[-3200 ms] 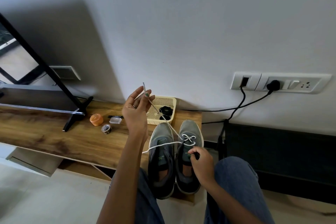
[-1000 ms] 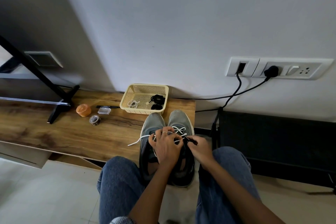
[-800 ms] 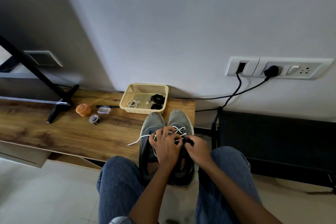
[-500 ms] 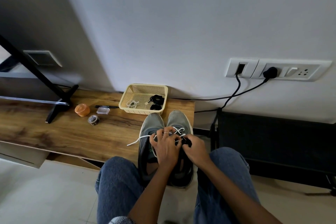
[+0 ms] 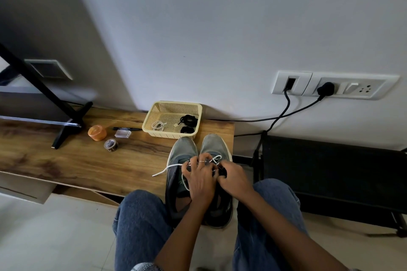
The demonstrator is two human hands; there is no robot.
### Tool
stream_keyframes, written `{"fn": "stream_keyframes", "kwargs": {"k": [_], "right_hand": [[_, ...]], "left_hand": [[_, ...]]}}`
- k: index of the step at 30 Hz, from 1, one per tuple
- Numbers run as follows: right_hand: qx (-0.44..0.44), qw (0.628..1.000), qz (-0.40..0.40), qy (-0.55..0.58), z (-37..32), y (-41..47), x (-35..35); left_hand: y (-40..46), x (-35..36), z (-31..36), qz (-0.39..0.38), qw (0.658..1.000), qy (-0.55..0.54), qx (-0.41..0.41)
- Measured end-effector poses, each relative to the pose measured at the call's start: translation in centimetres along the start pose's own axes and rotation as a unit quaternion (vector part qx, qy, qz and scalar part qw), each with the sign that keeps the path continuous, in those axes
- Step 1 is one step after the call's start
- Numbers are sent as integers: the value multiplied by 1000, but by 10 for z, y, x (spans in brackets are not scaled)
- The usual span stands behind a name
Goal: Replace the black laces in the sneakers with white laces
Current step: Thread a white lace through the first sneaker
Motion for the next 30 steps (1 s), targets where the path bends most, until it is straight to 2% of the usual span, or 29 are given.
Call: {"fn": "stream_keyframes", "kwargs": {"k": [5, 9, 17, 21, 23, 26, 30], "right_hand": [[14, 1000, -1, 17, 2, 1, 1], [100, 989, 5, 105, 15, 6, -5], [99, 991, 10, 86, 16, 16, -10], [137, 989, 7, 49, 16, 11, -5], [161, 981, 23, 109, 18, 7, -7], [198, 940, 42, 275, 18, 1, -13], [196, 926, 51, 319, 10, -5, -27]], "left_hand": [[0, 1, 0, -2, 1000, -7, -9], [0, 0, 0, -14, 999, -38, -25], [-1, -1, 0, -35, 997, -55, -36], [-2, -2, -3, -30, 997, -63, -29], [-3, -1, -6, -20, 997, -73, -23], [-5, -3, -11, -17, 996, -86, -14], [-11, -6, -16, -33, 995, -94, 0]]}}
Point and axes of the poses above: each hand's wrist, its own y-axis towards the middle knuckle, its own x-axis out of the palm, z = x × y, the point moved 4 cm from there along y, towards the middle knuckle, and after that the axes turned 5 degrees about -z, right-handed, at the moved point
